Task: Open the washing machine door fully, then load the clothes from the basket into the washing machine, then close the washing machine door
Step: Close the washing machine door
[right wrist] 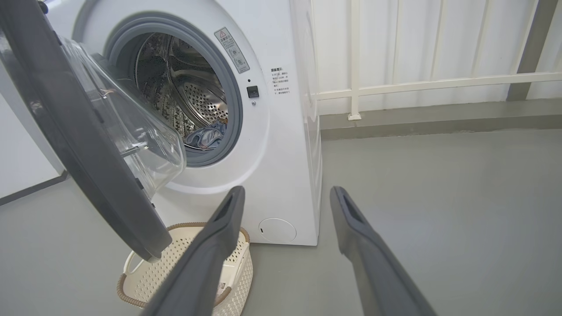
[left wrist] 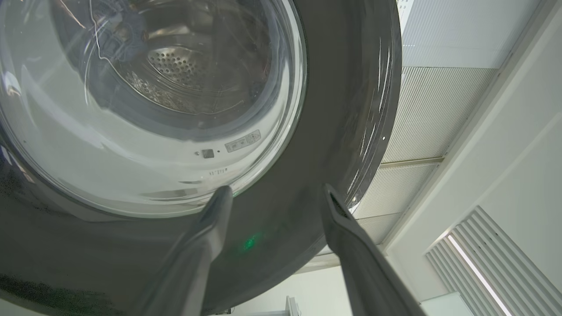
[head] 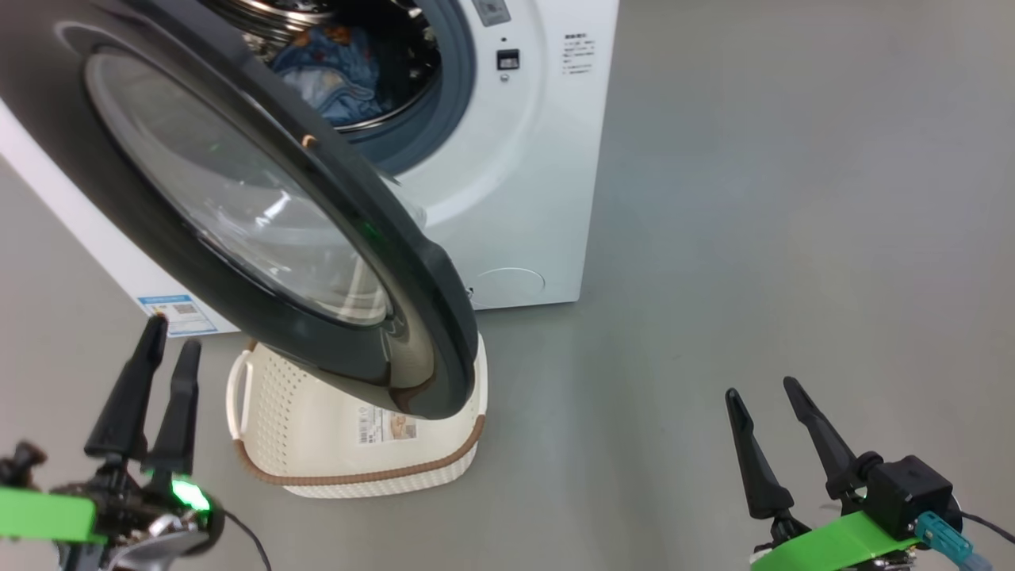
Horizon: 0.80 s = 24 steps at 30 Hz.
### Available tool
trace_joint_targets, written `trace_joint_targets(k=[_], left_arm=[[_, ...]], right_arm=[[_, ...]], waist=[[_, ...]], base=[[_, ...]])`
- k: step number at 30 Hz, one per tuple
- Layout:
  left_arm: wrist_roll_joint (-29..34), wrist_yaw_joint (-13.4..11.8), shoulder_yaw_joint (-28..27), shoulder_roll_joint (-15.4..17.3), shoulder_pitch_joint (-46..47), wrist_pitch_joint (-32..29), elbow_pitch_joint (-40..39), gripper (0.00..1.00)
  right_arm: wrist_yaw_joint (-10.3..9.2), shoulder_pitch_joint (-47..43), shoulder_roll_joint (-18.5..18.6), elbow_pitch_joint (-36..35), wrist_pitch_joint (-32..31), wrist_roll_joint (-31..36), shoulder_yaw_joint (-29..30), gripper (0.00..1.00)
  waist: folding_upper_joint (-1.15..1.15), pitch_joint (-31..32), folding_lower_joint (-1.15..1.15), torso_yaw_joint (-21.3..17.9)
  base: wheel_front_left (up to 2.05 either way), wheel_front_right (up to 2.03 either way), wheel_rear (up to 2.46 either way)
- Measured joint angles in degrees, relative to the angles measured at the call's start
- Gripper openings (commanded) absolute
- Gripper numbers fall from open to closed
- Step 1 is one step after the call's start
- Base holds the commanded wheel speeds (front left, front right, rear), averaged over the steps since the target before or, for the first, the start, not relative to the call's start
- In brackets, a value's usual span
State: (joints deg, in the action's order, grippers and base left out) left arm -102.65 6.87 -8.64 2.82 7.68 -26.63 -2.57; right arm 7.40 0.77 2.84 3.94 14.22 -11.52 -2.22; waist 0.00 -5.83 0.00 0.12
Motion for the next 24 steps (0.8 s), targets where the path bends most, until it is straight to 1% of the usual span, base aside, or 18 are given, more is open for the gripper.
trace_joint_targets(k=[3,5,6,7,8,10,14,15,16,19,22,24], left_arm=[[2.2,0.0,0.2,-0.6,-2.1,4.8,-0.6,1.0],[4.0,0.0,0.2,-0.8,-3.0,9.1,-1.4,1.0],[5.3,0.0,0.2,-0.8,-3.2,11.6,-1.9,1.0],[8.2,0.0,0.7,-0.8,-3.4,13.8,-2.5,1.0],[12.8,0.0,1.5,-0.8,-4.0,16.2,-2.9,1.0],[24.2,0.0,4.0,0.0,-5.2,20.7,-3.2,1.0],[46.8,-0.2,8.3,3.9,-7.5,29.8,-2.1,1.0],[51.6,-0.8,9.4,4.8,-7.9,31.6,-1.9,1.0],[56.3,-2.0,10.4,5.5,-8.2,33.4,-1.8,1.0],[66.3,-5.3,13.4,6.4,-9.5,36.7,-1.8,1.0],[73.8,-8.7,15.5,7.4,-11.3,37.8,-1.8,1.0],[77.7,-10.6,16.7,8.3,-12.7,37.9,-1.7,1.0]], right_arm=[[0.0,-0.7,0.0,-0.2,0.0,0.0,0.1,1.0],[0.0,-1.0,0.0,-0.3,-0.1,0.0,0.1,1.0],[0.0,-1.0,0.0,-0.4,-0.1,0.0,0.2,1.0],[0.0,-1.0,0.0,-0.6,-0.1,0.0,0.2,1.0],[0.0,-1.0,0.0,-0.7,-0.3,0.0,0.3,1.0],[0.0,-1.0,-0.1,-1.0,-0.6,0.2,0.3,1.0],[0.0,-1.0,-0.1,-1.4,-1.2,0.4,0.3,1.0],[0.0,-1.1,-0.1,-1.4,-1.4,0.5,0.3,1.0],[0.0,-1.1,-0.1,-1.5,-1.6,0.5,0.3,1.0],[0.0,-1.9,-0.1,-1.9,-2.0,0.6,0.3,1.0],[0.0,-3.3,-0.1,-2.1,-2.1,0.8,0.5,1.0],[0.0,-3.8,-0.1,-2.4,-2.6,1.0,0.6,1.0]], waist=[[0.0,0.4,0.0,0.7],[0.0,0.7,0.0,1.0],[0.0,0.8,0.0,1.2],[0.0,0.9,0.0,1.4],[0.0,0.9,0.0,1.6],[0.0,1.1,0.0,1.7],[0.0,1.6,0.0,1.7],[0.0,1.8,0.0,1.6],[0.0,2.1,0.0,1.6],[0.0,3.0,0.0,1.4],[0.0,3.9,0.0,1.2],[0.0,4.5,0.0,1.1]], base=[[0.0,0.0,0.0],[0.0,0.0,0.0],[0.0,0.0,0.0],[0.0,0.0,0.0],[0.0,0.0,0.0],[0.0,0.0,0.0],[0.0,0.0,0.0],[0.0,0.0,0.0],[0.0,0.0,0.0],[0.0,0.0,0.0],[0.0,0.0,0.0],[0.0,0.0,0.0]])
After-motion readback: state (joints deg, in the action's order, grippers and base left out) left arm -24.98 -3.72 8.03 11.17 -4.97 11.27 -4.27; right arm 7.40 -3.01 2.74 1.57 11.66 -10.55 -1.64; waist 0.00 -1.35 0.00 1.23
